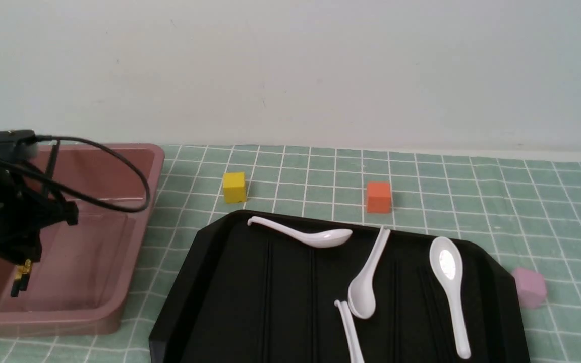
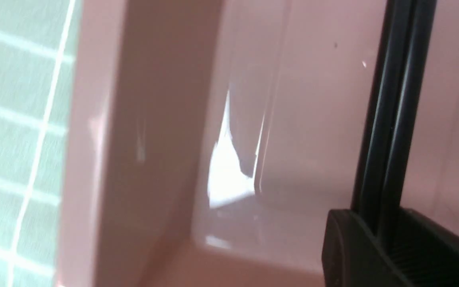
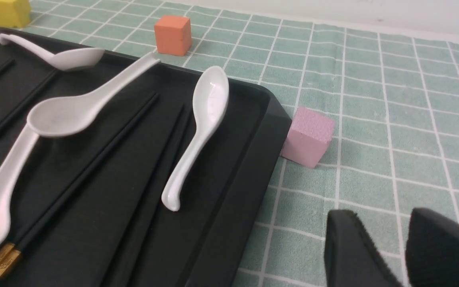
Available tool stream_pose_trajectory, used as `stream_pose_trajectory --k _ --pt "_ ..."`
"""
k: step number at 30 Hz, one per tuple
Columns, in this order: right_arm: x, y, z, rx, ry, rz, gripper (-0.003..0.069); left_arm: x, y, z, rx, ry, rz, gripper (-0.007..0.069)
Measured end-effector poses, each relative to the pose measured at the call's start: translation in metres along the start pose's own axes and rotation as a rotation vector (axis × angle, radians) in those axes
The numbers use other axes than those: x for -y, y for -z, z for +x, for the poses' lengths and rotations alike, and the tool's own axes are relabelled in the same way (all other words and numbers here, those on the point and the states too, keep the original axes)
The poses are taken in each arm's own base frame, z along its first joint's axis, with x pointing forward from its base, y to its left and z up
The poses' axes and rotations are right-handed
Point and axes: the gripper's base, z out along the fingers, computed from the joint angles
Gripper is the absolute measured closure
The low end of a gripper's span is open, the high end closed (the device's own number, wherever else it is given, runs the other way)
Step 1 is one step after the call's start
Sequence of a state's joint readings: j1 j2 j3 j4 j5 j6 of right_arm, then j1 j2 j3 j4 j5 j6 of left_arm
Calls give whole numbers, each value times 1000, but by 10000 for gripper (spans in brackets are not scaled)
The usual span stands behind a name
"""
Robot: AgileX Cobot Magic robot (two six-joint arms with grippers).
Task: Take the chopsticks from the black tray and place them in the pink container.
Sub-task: 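Place the chopsticks into the pink bin with the left gripper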
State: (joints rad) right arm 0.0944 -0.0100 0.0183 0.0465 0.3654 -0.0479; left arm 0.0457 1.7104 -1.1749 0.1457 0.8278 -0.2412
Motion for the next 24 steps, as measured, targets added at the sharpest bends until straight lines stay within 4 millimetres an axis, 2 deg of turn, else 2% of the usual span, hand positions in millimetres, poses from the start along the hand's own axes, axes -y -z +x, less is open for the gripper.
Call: stream_pose_trajectory --k 2,6,9,12,15,19,20,21,24 --pt "0 0 0 0 0 0 419 1 -11 -2 -7 -10 -3 485" --pt "0 0 0 0 0 0 419 3 -29 -2 -37 22 -7 393" --pt "0 0 0 0 0 0 419 3 -26 -2 -52 40 -12 310" --pt "0 0 0 0 0 0 419 1 -12 -1 -62 51 -15 297" --pt "0 0 0 0 0 0 419 -3 13 3 -49 60 -17 356" --pt "0 0 0 0 0 0 419 -9 63 15 31 86 11 542" --pt "0 0 0 0 0 0 419 -9 68 18 36 88 21 563" --pt "0 0 0 0 0 0 419 -10 84 28 70 93 50 623" --pt "0 0 0 0 0 0 419 -8 103 60 91 89 147 637"
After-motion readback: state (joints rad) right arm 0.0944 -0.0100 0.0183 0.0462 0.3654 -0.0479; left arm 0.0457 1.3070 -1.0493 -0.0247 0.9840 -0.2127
